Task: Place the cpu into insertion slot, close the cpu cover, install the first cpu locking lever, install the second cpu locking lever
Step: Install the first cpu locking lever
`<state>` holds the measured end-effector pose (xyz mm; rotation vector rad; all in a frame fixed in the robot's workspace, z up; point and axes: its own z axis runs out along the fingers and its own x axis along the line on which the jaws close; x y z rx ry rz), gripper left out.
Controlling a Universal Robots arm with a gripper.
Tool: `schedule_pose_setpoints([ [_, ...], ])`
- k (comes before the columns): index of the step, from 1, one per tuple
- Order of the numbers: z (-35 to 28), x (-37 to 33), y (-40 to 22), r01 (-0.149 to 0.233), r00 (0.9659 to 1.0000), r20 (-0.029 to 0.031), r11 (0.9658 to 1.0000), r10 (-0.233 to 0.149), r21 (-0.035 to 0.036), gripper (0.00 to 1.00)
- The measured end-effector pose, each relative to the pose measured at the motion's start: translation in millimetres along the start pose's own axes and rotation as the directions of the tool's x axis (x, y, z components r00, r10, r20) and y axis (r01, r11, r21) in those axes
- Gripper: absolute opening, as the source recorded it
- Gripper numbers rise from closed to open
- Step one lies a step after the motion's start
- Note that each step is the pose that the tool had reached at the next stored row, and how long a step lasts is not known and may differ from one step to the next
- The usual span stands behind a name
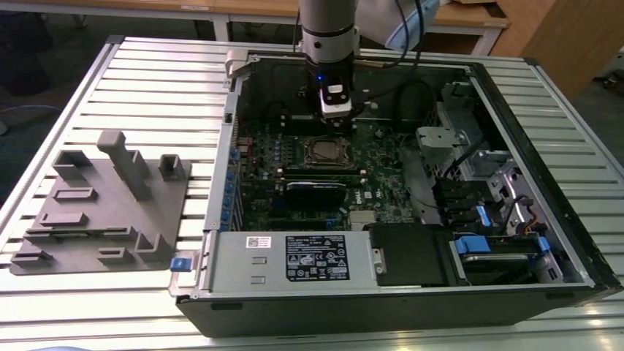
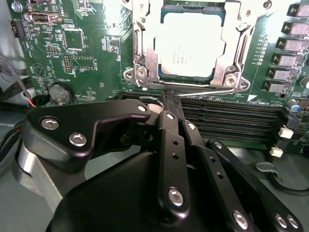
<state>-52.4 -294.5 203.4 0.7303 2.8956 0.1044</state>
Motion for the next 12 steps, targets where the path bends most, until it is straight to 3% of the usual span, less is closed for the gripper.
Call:
schedule_pose_setpoints([
  [9,0.2,1.5,-0.7,-0.002,1.0,0.0013,1.0,0.002,-0.007,0.11],
  [12,0.8,1.7,-0.9,-0.002,1.0,0.0091,0.9999,0.002,-0.0124,0.11],
])
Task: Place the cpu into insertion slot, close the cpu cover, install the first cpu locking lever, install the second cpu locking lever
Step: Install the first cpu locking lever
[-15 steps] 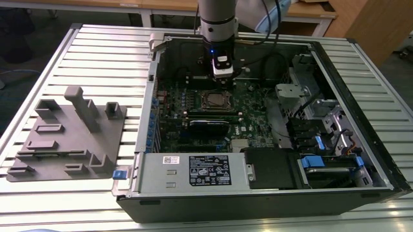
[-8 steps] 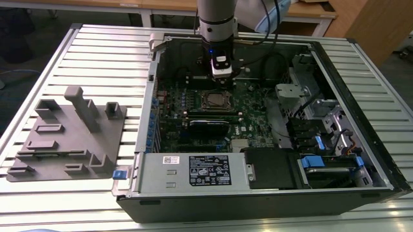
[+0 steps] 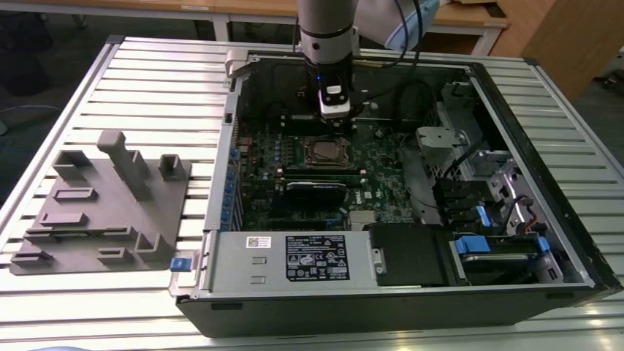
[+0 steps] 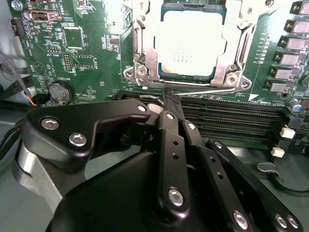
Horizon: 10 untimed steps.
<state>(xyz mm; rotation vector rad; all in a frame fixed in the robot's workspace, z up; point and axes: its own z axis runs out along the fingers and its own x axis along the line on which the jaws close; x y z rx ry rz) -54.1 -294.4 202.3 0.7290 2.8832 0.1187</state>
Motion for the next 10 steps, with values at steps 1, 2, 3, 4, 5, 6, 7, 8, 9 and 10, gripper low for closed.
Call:
schedule_pose_setpoints([
  [1,0.1,0.0,0.0,0.0,1.0,0.0015,1.0,0.0,-0.0008,0.11],
  [2,0.2,0.1,0.0,0.0,1.0,0.0027,1.0,0.0,-0.0014,0.11],
  [3,0.2,0.1,0.0,0.0,1.0,0.0028,1.0,0.0,-0.0016,0.11],
  [4,0.2,0.0,0.0,0.0,1.0,0.0029,1.0,0.0,-0.0017,0.11],
  [5,0.2,0.1,-0.1,0.0,1.0,0.0029,1.0,0.0,-0.0017,0.11],
  [6,0.2,0.1,-0.1,0.0,1.0,0.003,1.0,0.0,-0.0017,0.11],
  [7,0.3,0.1,-0.1,0.0,1.0,0.003,1.0,0.0,-0.0022,0.11],
  [8,0.5,0.3,-0.2,0.0,1.0,0.004,1.0,0.0,-0.0036,0.11],
  [9,0.8,0.5,-0.3,0.001,1.0,0.0057,1.0,-0.001,-0.0052,0.11],
  [10,0.8,0.6,-0.3,0.002,1.0,0.0071,1.0,-0.002,-0.0061,0.11],
])
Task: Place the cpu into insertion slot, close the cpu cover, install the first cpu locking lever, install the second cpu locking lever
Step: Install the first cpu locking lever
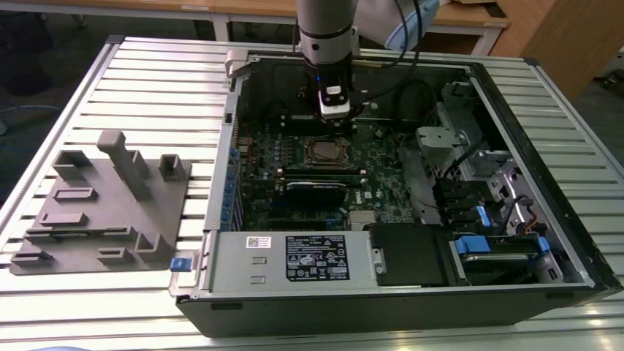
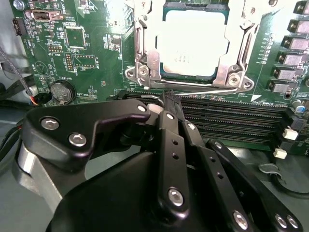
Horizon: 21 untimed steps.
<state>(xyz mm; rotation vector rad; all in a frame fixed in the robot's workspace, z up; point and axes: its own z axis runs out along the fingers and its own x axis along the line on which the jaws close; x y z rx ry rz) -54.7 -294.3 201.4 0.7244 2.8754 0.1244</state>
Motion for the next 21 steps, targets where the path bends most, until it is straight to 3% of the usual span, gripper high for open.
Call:
schedule_pose_setpoints([
  [13,0.5,0.6,0.3,0.05,0.9987,-0.0021,0.9987,-0.05,-0.0081,0.11],
  [16,0.7,0.6,0.0,0.057,0.9984,-0.0014,0.9984,-0.057,-0.0066,0.11],
  [21,1.7,0.4,-0.6,0.069,0.9976,0.0033,0.9976,-0.069,0.0028,0.11],
])
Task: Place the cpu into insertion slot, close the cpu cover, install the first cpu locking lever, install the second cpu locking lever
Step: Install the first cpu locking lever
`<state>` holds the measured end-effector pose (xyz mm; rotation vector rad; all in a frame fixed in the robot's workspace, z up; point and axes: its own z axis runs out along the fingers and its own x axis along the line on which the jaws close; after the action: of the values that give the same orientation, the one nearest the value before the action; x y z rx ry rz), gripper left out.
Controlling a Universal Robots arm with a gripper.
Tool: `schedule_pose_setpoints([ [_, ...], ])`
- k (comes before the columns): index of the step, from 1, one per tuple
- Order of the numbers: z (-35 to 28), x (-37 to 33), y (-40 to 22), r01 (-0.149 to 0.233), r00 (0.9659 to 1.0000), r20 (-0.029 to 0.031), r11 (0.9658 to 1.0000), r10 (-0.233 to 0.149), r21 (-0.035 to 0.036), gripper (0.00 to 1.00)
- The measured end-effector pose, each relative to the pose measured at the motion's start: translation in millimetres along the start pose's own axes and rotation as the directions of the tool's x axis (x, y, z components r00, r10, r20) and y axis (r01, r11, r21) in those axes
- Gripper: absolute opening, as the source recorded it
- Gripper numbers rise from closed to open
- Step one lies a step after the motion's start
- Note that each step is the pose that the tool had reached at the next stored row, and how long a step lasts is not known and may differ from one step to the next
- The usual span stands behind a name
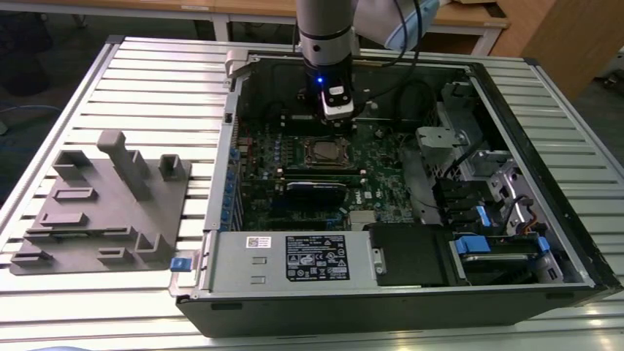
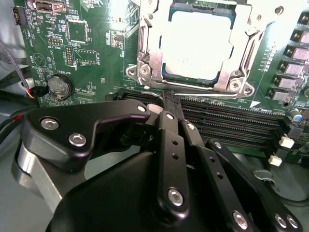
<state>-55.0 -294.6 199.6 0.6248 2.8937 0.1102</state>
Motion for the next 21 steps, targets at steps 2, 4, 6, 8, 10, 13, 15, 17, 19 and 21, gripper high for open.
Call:
schedule_pose_setpoints([
  [2,0.6,0.1,-0.1,0.005,1.0,0.0025,1.0,-0.005,0.0049,0.11],
  [4,1.2,0.2,-0.2,0.011,0.9999,0.0048,0.9999,-0.011,0.0102,0.11],
  [6,1.6,0.2,-0.2,0.013,0.9999,0.006,0.9998,-0.013,0.0128,0.11],
  [8,1.5,0.2,-0.2,0.013,0.9999,0.0061,0.9998,-0.013,0.013,0.11],
  [10,1.6,0.3,-0.1,0.013,0.9999,0.0062,0.9998,-0.013,0.013,0.11],
  [13,1.6,0.3,0.1,0.012,0.9999,0.0063,0.9998,-0.012,0.0131,0.11],
  [15,1.6,0.3,0.1,0.008,0.9999,0.0067,0.9999,-0.008,0.0136,0.11],
  [17,1.6,0.3,0.1,0.003,1.0,0.0072,0.9999,-0.003,0.0144,0.11],
  [19,1.6,0.3,0.1,0.0,1.0,0.0076,0.9999,0.0,0.015,0.11],
  [21,1.7,0.2,0.2,-0.012,0.9999,0.009,0.9998,0.012,0.0167,0.11],
])
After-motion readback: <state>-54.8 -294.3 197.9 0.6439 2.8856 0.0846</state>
